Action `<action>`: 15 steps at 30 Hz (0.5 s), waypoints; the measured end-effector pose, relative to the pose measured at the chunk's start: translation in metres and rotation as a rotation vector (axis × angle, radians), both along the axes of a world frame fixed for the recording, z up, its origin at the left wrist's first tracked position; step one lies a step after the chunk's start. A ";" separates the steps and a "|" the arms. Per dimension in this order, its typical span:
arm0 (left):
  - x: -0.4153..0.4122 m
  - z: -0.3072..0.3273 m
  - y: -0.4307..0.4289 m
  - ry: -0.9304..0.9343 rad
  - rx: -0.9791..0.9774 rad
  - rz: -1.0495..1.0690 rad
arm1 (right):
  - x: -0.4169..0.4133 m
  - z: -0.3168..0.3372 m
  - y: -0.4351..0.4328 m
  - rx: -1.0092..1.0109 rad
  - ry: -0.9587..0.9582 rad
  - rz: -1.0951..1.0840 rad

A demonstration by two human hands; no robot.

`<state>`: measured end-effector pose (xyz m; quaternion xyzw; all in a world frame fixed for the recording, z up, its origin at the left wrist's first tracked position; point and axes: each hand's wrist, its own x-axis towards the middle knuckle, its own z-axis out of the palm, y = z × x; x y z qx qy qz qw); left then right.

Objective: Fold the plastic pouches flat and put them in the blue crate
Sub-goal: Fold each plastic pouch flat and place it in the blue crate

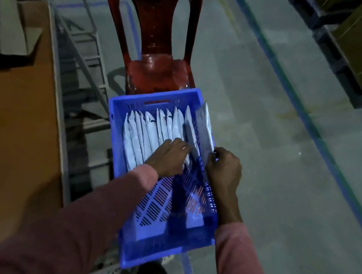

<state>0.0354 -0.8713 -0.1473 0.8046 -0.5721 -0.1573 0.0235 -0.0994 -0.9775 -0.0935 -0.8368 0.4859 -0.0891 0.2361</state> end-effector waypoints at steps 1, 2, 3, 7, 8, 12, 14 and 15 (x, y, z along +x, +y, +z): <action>0.005 -0.010 -0.008 -0.038 0.041 -0.038 | 0.006 -0.007 -0.006 0.002 0.000 0.014; 0.010 -0.018 -0.016 -0.086 0.078 -0.083 | 0.011 -0.014 -0.011 0.001 -0.007 0.027; 0.013 -0.025 -0.023 -0.137 0.111 -0.138 | 0.015 -0.020 -0.015 -0.003 -0.019 0.039; 0.032 -0.048 -0.048 -0.311 0.203 -0.380 | 0.029 -0.038 -0.029 -0.030 -0.023 0.072; 0.038 -0.051 -0.052 -0.355 0.217 -0.421 | 0.031 -0.041 -0.032 -0.043 -0.028 0.073; 0.062 -0.063 -0.071 -0.439 0.244 -0.519 | 0.036 -0.049 -0.039 -0.089 -0.056 0.068; 0.072 -0.068 -0.078 -0.443 0.258 -0.542 | 0.037 -0.053 -0.039 -0.112 -0.051 0.066; 0.076 -0.070 -0.080 -0.442 0.270 -0.538 | 0.036 -0.054 -0.038 -0.124 -0.050 0.063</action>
